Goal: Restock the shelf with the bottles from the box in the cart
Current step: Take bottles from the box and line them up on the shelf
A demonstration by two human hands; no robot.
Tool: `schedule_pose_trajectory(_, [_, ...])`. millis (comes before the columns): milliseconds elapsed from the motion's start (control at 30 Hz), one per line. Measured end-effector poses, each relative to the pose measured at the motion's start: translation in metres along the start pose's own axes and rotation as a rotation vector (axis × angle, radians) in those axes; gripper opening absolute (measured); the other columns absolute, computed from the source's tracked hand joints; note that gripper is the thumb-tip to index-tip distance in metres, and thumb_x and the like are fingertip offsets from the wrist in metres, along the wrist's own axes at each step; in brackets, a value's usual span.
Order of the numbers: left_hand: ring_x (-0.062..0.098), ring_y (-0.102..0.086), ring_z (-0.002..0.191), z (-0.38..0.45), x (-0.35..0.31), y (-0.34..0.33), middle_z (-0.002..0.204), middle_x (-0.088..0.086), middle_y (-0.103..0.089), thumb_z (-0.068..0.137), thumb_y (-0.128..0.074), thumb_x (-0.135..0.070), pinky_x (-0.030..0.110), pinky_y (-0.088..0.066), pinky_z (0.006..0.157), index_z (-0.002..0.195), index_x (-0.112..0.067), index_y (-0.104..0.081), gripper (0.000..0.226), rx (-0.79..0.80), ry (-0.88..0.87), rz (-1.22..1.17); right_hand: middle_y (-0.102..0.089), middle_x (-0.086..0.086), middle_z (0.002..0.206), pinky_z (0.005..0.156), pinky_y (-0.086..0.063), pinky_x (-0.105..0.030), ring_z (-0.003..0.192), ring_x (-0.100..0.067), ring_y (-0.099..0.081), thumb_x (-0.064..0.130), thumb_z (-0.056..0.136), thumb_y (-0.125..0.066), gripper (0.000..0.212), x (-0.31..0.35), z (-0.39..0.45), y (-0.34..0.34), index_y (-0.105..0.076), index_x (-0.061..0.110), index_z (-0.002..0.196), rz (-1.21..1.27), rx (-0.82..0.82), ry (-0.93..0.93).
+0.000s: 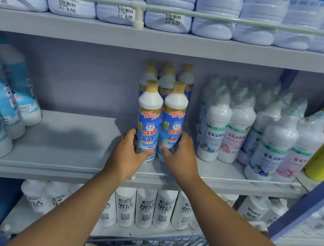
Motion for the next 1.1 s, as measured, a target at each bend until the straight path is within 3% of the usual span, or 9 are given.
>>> schedule_pose_trajectory(167, [0.008,-0.067,0.095,0.004,0.004,0.001,0.116,-0.009,-0.064,0.076,-0.083,-0.034,0.041,-0.059,0.084,0.12,-0.037,-0.051,0.055,0.004,0.0,-0.003,-0.048,-0.008,0.119,0.09,-0.047,-0.036,0.108,-0.025,-0.054,0.029,0.078,-0.08,0.059,-0.006,0.009,0.004,-0.045,0.011,0.122,-0.114,-0.124,-0.092])
schedule_pose_trajectory(300, [0.001,-0.065,0.091,0.004,0.005,0.001,0.113,-0.006,-0.066,0.078,-0.082,-0.03,0.024,-0.055,0.076,0.121,-0.028,-0.055,0.05,-0.024,-0.009,-0.011,-0.047,-0.011,0.12,0.09,-0.043,-0.034,0.111,-0.025,-0.05,0.033,0.079,-0.079,0.064,-0.016,0.01,0.0,-0.043,0.008,0.125,-0.097,-0.134,-0.136])
schedule_pose_trajectory(400, [-0.003,-0.064,0.086,0.005,0.003,0.0,0.111,-0.007,-0.067,0.079,-0.082,-0.029,0.013,-0.047,0.066,0.12,-0.025,-0.055,0.049,-0.02,0.003,-0.015,-0.048,-0.013,0.122,0.089,-0.044,-0.032,0.112,-0.026,-0.05,0.022,0.082,-0.075,0.058,-0.017,0.012,-0.002,-0.043,0.007,0.128,-0.12,-0.128,-0.102])
schedule_pose_trajectory(800, [0.007,-0.063,0.092,0.026,-0.004,-0.012,0.116,-0.009,-0.064,0.084,-0.079,-0.027,0.011,-0.044,0.063,0.123,-0.022,-0.053,0.048,0.032,0.04,-0.05,-0.061,-0.01,0.124,0.094,-0.051,-0.041,0.113,-0.029,-0.06,0.024,0.087,-0.072,0.049,-0.042,0.054,-0.001,-0.045,0.011,0.125,-0.065,-0.105,-0.254])
schedule_pose_trajectory(1100, [0.013,-0.066,0.106,0.047,-0.008,-0.032,0.124,-0.005,-0.066,0.086,-0.077,-0.023,0.024,-0.053,0.08,0.124,-0.023,-0.053,0.045,0.032,0.058,-0.088,-0.064,-0.008,0.12,0.087,-0.042,-0.026,0.112,-0.026,-0.06,0.024,0.094,-0.064,0.031,-0.052,0.079,-0.01,-0.054,0.012,0.12,-0.027,-0.032,-0.231])
Point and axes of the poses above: each hand's wrist, its own z-axis towards the middle knuckle, its own y-axis out of the back of the hand, x = y × z, the point moved 7 cm from there along z, towards the middle knuckle
